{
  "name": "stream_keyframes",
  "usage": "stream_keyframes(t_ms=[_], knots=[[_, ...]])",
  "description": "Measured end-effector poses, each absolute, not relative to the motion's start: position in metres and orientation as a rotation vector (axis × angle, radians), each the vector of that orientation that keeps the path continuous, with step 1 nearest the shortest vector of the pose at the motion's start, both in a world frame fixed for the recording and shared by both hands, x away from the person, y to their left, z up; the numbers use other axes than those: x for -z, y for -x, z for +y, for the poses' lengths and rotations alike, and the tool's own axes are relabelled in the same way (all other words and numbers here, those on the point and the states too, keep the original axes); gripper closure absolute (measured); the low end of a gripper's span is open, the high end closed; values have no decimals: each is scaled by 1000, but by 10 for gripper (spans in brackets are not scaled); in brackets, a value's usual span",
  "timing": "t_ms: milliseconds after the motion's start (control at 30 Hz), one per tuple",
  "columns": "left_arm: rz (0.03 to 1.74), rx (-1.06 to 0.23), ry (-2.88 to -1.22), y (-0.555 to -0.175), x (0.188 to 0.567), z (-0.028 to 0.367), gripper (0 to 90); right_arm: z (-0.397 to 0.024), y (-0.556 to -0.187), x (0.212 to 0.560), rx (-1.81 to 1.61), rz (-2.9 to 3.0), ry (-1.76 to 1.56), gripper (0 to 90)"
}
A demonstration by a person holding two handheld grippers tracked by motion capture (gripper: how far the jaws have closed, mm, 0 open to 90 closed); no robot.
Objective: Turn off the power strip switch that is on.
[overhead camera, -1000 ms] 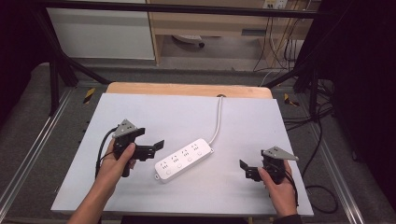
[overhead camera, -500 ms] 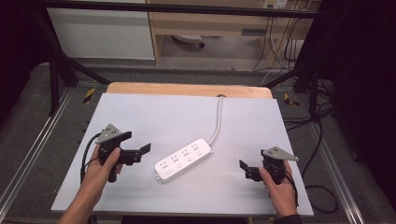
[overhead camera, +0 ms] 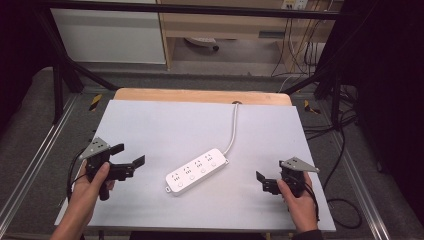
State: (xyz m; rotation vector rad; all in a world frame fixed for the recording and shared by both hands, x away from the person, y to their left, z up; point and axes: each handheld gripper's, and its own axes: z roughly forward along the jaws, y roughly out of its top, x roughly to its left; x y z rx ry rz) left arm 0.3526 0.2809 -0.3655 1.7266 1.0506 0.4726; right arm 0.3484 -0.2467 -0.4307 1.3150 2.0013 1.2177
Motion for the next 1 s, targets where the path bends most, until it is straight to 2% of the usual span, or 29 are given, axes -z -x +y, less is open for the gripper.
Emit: stream_keyframes(t_ms=[500,1000], knots=[[1141,-528,-1657,-340,376,324,59,-246,-349,432,-1212,2006,-1321,23],[1188,-533,-1632,-334,396,337,68,-247,-349,432,-1208,2002,-1322,23]])
